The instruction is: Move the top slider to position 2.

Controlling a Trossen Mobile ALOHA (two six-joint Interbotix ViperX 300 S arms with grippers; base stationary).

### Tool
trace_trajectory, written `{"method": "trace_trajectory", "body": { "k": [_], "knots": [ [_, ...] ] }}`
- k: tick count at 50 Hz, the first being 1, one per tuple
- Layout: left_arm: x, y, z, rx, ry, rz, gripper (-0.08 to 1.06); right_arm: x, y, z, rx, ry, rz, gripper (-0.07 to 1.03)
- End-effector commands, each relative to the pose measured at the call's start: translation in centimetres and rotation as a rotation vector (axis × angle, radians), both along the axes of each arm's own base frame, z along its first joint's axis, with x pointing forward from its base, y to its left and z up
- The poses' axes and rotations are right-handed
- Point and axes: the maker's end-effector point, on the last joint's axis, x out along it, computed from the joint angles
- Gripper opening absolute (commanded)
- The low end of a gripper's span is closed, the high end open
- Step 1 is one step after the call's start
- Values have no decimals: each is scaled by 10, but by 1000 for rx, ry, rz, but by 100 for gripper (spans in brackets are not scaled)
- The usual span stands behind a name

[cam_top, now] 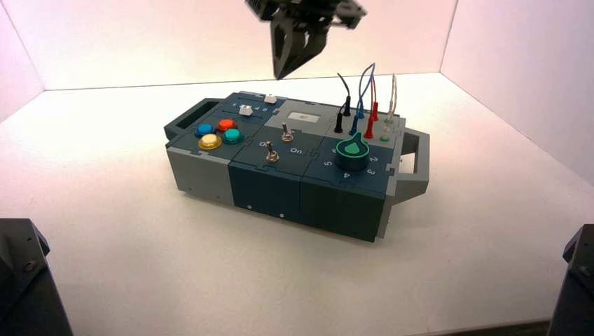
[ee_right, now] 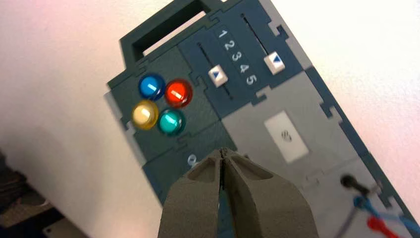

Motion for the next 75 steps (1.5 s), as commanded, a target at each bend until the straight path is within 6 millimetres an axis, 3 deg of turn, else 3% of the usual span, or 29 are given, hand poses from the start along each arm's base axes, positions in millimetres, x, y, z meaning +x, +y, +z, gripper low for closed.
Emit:
{"method": "trace_trajectory", "body": {
  "k": [1,14,26,39,75],
  "knots": [
    [2,-1,3,-2,1,-4,-3,20,10,10,24,-38,-10,-2],
    [2,-1,3,-4,1,-4,-3,51,0,-3,10,-40,-69,-2],
    [1,-1,4,-5,0,-5,-3,67,2,-11,-2,-44,-77,-2],
    [1,-1,3,-5,2,-5,-3,76,9,-28,-17,-21,-77,-2],
    [1,-1,4,-5,0,-5,-3,86,18,-40,-28,0,-79,-2]
  ]
}}
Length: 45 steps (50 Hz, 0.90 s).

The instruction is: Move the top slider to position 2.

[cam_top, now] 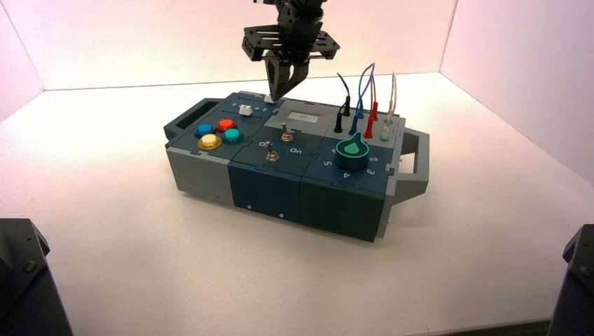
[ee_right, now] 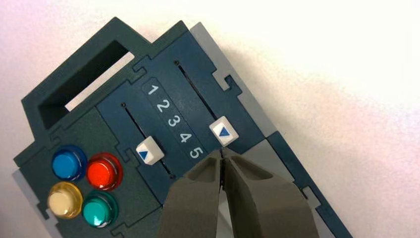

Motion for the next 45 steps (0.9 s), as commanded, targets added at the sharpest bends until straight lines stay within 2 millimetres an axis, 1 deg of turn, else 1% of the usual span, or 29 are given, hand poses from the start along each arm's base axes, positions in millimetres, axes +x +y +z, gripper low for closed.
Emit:
{"method": "trace_trajectory", "body": {
  "k": [1,15,45],
  "knots": [
    [1,-1,4,-4,-2,-2,-3,10,7,20,32,-43,-1,-2],
    [2,-1,4,-2,-1,-3,-3,15,12,24,39,-50,1,-2],
    [2,-1,5,-3,-2,-2,-3,19,15,17,30,-37,3,-2]
  ]
}}
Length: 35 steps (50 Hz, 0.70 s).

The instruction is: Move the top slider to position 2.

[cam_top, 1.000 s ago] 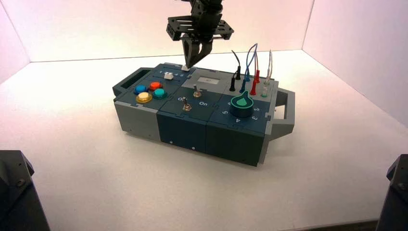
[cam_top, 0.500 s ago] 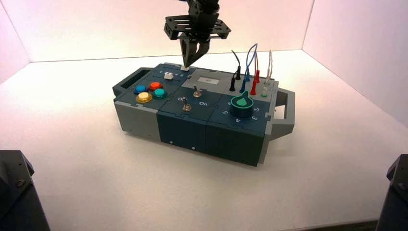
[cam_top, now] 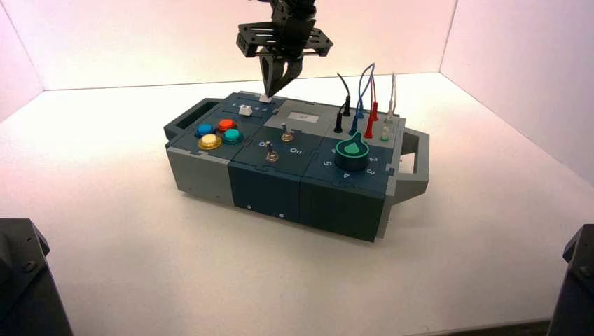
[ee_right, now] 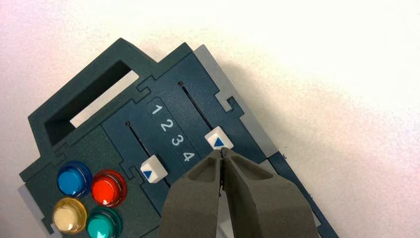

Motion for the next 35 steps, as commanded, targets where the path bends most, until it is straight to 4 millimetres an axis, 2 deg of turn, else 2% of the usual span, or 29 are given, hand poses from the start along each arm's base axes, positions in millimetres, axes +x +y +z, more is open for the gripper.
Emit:
{"method": "trace_trajectory", "body": {
  "k": [1,35],
  "knots": [
    [2,-1,5,-3,-2,-2,-3,7,6,14,25,-31,-2,-2],
    [2,-1,5,-4,-1,-2,-3,20,17,12,22,-21,6,-2]
  ]
}}
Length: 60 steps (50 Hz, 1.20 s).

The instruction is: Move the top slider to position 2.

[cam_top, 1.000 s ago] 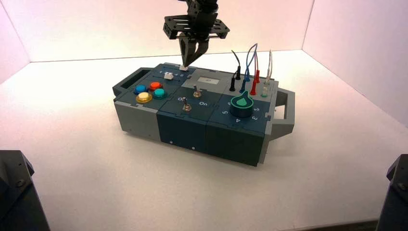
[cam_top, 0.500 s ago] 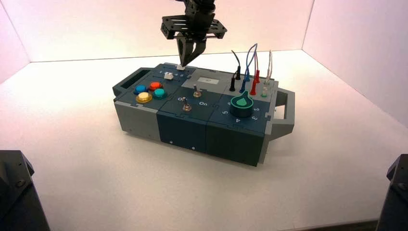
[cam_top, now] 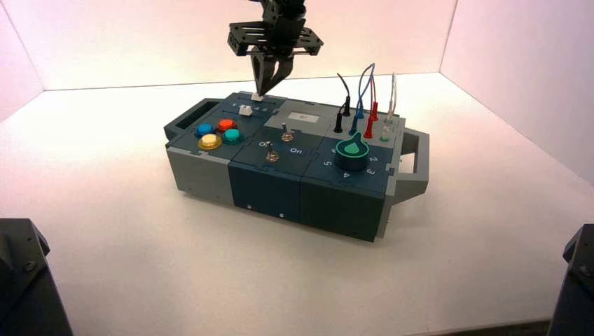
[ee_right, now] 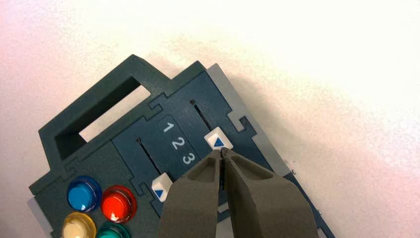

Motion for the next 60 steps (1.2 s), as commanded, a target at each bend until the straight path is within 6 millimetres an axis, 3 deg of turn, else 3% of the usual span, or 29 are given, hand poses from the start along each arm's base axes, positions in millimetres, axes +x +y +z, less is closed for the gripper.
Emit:
{"method": "trace_trajectory", "body": {
  "k": [1,60],
  "knots": [
    [2,-1,5,-3,-2,-1,-3,10,3,13,17,-26,-4,-2],
    [3,-1,4,-2,3,-1,-3,17,10,11,17,-21,1,-2]
  ]
}}
